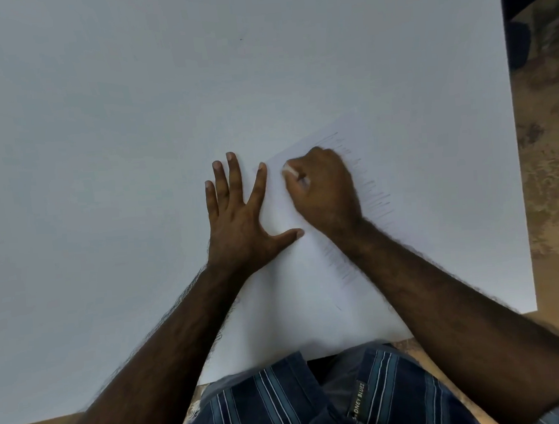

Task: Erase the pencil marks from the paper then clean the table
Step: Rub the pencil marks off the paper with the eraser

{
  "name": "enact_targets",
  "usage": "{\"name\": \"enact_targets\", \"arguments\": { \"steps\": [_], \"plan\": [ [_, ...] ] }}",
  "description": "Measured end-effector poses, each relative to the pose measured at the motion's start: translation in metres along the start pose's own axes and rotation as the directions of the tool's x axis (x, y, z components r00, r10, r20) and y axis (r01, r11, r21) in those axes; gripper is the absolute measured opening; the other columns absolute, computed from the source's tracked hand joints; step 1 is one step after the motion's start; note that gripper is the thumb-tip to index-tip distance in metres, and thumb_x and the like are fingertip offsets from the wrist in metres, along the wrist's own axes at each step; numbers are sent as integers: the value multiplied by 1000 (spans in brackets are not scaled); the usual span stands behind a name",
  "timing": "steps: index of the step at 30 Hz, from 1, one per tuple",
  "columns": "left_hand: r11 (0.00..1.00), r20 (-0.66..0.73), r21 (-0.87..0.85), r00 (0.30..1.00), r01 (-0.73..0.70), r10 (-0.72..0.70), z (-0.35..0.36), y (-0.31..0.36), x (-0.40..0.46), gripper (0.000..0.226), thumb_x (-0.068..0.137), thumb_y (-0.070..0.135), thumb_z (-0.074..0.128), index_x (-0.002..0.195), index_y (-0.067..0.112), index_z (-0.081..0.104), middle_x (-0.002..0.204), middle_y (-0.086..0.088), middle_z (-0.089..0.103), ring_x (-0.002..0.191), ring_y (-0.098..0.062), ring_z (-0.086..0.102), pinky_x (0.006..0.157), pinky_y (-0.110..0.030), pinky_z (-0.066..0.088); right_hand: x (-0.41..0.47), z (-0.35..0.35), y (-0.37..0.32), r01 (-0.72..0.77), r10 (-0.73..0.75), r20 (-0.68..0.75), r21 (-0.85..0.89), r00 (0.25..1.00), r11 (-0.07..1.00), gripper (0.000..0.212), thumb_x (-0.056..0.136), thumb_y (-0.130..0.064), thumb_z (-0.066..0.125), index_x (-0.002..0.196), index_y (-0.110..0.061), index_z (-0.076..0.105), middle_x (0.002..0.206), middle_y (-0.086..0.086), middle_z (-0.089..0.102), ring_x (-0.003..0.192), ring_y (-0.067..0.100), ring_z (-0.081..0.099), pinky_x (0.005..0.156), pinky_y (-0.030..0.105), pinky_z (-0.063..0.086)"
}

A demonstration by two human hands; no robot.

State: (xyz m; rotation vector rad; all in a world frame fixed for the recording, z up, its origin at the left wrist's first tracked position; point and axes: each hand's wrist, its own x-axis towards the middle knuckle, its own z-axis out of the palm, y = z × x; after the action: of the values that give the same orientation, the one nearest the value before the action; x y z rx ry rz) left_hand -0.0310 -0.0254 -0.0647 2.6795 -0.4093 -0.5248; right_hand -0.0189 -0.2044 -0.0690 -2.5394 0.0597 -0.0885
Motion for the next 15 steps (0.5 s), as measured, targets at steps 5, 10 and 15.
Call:
{"name": "enact_targets", "arguments": {
  "steps": [5,10,15],
  "plan": [
    [1000,11,-7,1000,8,-8,-1,1,0,124,73,95,51,165,28,1,169,-14,-23,154,-34,-27,126,-57,-6,1,4,-9,-56,57,-62,17,996,998,15,98,-18,69,87,-9,73,82,7,67,80,24,61,79,42,52],
    [1000,24,-19,1000,6,-6,-2,1,0,124,72,94,52,165,30,0,169,-13,-25,154,-33,-28,126,-57,-6,1,6,1,-46,45,-36,-16,998,999,18,99,-24,67,85,-14,71,80,3,67,78,24,61,79,49,51],
    [1000,20,-20,1000,10,-10,-3,2,0,124,72,95,50,165,30,1,169,-12,-24,154,-33,-28,126,-57,-5,1,8,-4,-65,66,-56,15,996,998,15,98,-25,70,92,-12,75,86,4,71,82,21,63,81,46,54]
  ]
}}
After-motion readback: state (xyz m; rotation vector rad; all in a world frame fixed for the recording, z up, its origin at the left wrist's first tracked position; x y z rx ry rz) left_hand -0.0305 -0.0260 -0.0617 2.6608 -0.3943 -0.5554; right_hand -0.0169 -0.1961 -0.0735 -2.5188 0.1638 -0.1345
